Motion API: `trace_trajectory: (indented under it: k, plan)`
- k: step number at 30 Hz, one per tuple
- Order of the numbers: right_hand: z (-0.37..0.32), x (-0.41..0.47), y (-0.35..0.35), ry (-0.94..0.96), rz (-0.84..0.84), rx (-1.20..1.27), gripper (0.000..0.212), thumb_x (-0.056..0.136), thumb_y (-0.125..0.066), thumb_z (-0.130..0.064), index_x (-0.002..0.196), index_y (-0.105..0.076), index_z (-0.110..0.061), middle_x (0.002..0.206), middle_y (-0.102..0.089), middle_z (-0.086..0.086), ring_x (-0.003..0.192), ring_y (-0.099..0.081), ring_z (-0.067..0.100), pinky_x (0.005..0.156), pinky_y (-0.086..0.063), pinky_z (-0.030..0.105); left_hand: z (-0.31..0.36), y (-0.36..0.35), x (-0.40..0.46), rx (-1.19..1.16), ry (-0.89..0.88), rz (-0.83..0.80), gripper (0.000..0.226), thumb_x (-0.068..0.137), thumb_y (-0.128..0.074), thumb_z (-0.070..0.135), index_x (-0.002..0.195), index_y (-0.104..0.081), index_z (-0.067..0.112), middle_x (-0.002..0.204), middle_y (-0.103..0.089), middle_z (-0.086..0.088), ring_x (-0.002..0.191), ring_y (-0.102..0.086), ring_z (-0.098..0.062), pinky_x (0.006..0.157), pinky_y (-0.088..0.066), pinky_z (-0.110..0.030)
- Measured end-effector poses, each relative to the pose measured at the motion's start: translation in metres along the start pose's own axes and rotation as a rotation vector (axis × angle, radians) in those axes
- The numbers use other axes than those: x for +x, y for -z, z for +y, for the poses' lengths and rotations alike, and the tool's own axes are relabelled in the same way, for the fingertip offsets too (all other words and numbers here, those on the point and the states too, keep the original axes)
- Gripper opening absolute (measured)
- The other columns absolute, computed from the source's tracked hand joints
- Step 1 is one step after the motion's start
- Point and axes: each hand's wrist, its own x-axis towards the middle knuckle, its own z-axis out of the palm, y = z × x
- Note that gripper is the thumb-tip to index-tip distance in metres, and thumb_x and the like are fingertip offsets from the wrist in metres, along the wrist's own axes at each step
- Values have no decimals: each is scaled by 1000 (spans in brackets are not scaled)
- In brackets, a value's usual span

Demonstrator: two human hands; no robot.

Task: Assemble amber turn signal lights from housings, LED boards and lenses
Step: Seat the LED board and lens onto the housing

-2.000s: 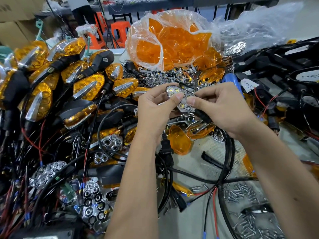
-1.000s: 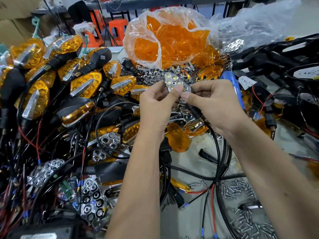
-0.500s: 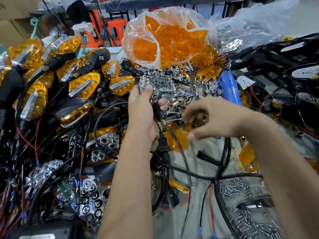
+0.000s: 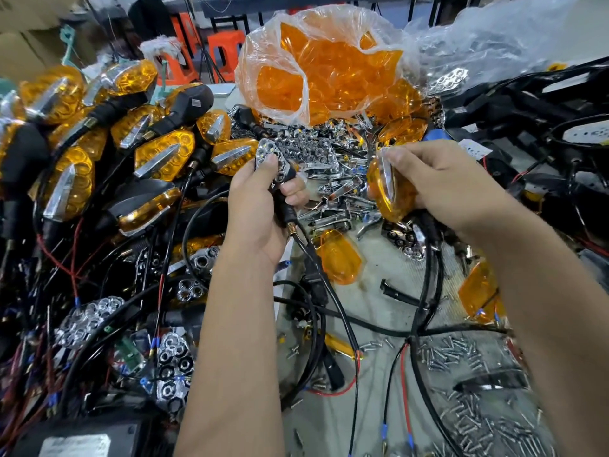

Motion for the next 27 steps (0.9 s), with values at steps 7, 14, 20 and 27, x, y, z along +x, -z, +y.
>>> trace_trajectory:
  k: [7,14,20,27]
  plan:
    - [6,3,-6,-8,223,-101,31,104,-58,-42,110,-73,-15,85,-73,15,71,-71,31,75,-63,52,-2,-1,1,25,1,-7,9,110,-43,8,117,-38,7,88,-40,-8,54,-41,-11,47,-37,-21]
    - [-9,-1,-14,46,204,59,21,103,-62,-37,99,-77,-22,88,-77,8,79,-73,25,71,-60,41,-4,1,2,23,10,-4,8,109,-43,6,102,-41,5,83,-40,-6,51,-40,-12,47,-37,-23]
    - [-6,1,-14,-33,168,86,55,110,-40,-45,109,-64,4,85,-56,32,70,-44,24,66,-40,38,-3,1,3,9,7,-16,5,109,-42,6,112,-37,7,89,-42,-9,52,-41,-12,46,-37,-22]
    - [-8,-2,-5,-154,6,418,42,106,-48,-51,103,-72,-17,68,-57,1,53,-48,17,43,-35,25,-4,1,3,28,7,-4,9,109,-43,6,114,-36,8,89,-40,-9,52,-41,-12,47,-37,-22]
